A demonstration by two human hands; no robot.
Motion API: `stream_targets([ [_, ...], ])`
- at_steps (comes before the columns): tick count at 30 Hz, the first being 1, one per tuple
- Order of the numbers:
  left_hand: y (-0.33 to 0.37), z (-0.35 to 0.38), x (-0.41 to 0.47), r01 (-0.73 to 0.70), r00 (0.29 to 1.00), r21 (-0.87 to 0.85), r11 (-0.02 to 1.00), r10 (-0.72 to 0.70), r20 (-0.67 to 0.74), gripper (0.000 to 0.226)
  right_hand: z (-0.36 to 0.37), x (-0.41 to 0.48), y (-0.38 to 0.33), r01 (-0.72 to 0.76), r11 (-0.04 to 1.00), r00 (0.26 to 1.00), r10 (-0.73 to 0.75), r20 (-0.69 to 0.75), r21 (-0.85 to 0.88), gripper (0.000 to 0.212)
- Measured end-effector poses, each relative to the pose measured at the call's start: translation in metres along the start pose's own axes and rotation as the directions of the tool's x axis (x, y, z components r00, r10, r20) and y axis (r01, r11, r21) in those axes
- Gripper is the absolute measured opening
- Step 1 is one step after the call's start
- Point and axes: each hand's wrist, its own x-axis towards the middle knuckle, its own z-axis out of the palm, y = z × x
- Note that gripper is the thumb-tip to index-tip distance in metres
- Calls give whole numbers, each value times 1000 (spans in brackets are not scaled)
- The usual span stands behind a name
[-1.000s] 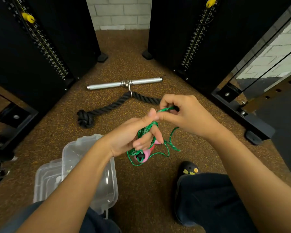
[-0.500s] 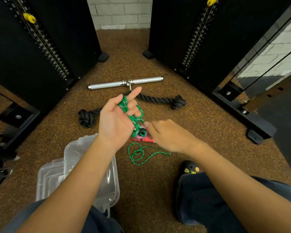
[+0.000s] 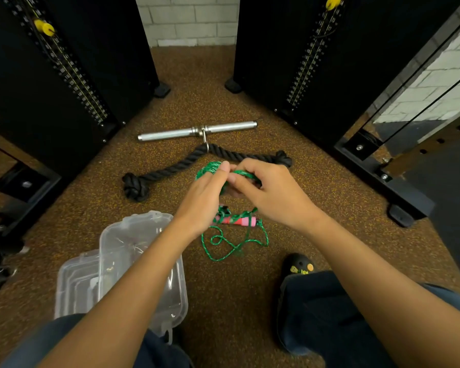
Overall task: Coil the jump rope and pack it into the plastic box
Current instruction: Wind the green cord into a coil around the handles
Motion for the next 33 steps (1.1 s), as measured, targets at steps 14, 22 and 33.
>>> stream_targets([
  [14,15,-13,-5,254,915,-740,623,92,393,50,3,7,6,-126,878,989,145,-4,462,13],
  [22,13,-35,2,46,997,-950,309,41,61,30,22,-2,6,-212,942,962,155,225,259,20],
  [33,7,-21,6,-92,989,-316,944,49,-141,25,5,-1,1,-61,998,980,63,186,-15,9],
])
